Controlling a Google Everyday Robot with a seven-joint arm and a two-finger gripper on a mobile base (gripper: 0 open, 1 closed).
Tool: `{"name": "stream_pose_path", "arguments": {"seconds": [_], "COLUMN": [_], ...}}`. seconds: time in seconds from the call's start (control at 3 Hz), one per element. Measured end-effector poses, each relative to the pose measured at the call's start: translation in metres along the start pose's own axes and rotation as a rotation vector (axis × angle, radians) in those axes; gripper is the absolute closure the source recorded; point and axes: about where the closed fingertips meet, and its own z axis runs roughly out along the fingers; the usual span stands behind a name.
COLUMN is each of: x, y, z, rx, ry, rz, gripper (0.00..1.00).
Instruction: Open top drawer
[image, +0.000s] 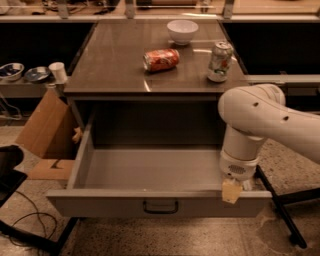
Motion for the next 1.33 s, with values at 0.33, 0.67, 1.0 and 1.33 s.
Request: {"name": "stream_pose_path", "arguments": {"seconds": [0.33, 0.67, 1.0, 1.33], "x": [0.002, 0.013, 0.022, 0.022], "y": [0.013, 0.022, 0.030, 0.030], "z": [0.000, 0.003, 0.005, 0.005], "rx": [-0.019, -0.031, -0.041, -0.041], "ry": [0.003, 0.008, 0.013, 0.013], "rz": [-0.015, -0.001, 0.009, 0.009], "gripper": [1.00, 1.00, 1.00, 0.82]}}
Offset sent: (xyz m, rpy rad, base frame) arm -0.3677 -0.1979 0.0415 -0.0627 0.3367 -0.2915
